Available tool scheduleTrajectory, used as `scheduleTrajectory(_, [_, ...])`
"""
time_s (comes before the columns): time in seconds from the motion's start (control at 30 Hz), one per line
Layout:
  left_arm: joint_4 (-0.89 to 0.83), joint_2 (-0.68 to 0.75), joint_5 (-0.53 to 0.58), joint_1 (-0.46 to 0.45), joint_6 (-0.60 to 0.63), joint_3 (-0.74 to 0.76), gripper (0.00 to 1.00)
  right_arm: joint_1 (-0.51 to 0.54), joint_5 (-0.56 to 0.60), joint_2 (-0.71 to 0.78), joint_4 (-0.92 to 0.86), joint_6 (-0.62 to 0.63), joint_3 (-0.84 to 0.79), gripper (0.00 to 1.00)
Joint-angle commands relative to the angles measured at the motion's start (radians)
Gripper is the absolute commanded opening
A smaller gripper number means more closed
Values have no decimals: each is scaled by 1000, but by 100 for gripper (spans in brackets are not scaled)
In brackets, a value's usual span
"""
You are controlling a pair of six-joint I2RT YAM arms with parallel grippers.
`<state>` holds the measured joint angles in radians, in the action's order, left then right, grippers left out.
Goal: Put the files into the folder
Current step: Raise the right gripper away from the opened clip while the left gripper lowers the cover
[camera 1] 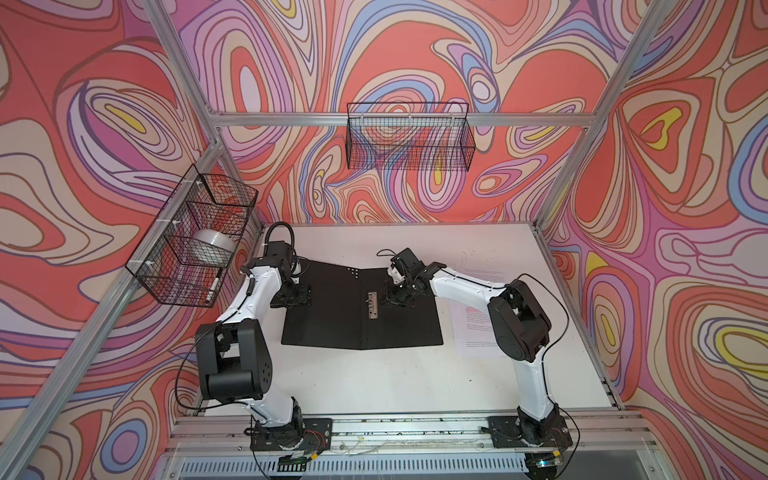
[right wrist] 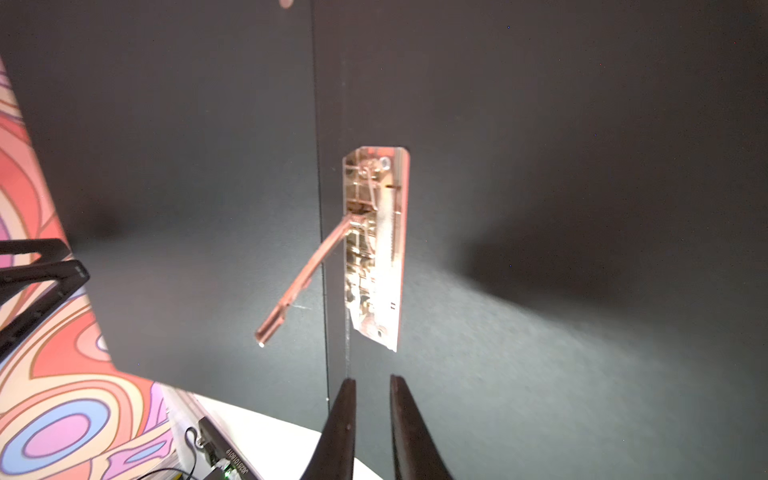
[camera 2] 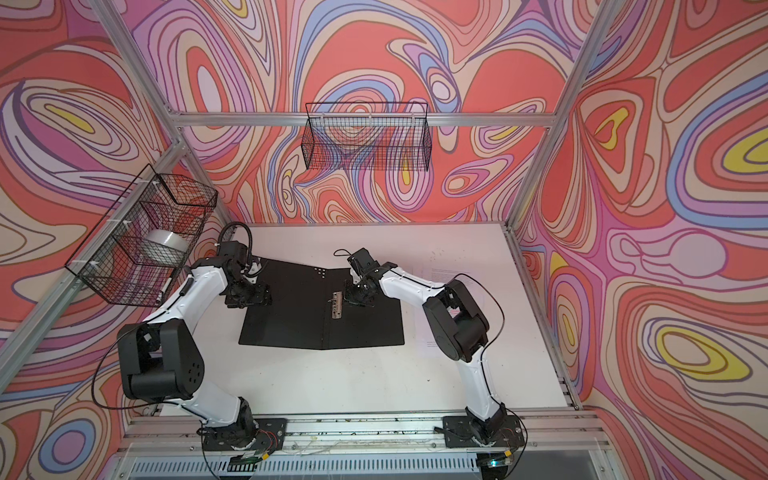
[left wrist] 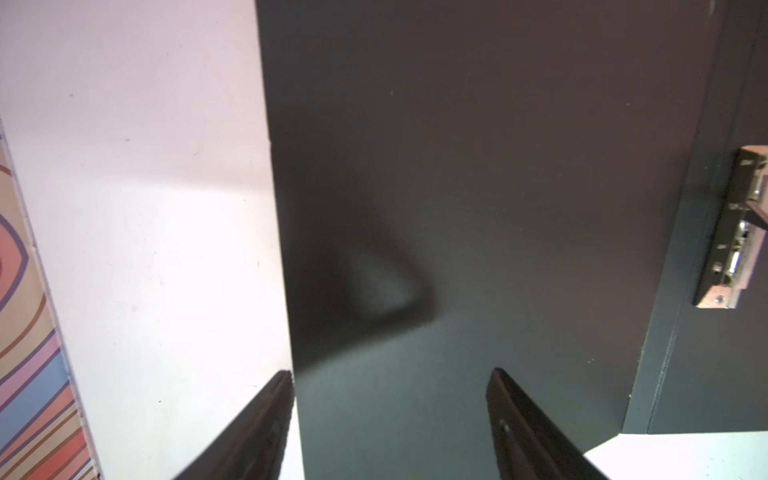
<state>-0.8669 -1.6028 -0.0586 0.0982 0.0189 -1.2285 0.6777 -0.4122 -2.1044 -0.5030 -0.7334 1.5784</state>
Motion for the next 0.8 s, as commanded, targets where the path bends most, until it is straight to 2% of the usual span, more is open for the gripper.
scheduleTrajectory(0.0, [-10, -6, 27, 5, 13, -24, 77, 5, -68, -33, 26, 11, 27, 16])
scheduleTrajectory(0.2, [-27, 9, 9, 5, 24, -64, 76, 9, -140, -86, 48, 14, 70, 15])
scheduleTrajectory(0.33, [-33, 8, -54, 4, 40, -74, 74, 13, -180, -118, 60, 14, 117, 15])
scheduleTrajectory(0.53, [-55, -23, -131, 4, 38, -75, 71, 13, -174, -176, 12, 40, 208, 14])
scheduleTrajectory(0.77, [-59, -46, -146, 4, 38, -74, 70, 5, -159, -253, -59, 82, 336, 13])
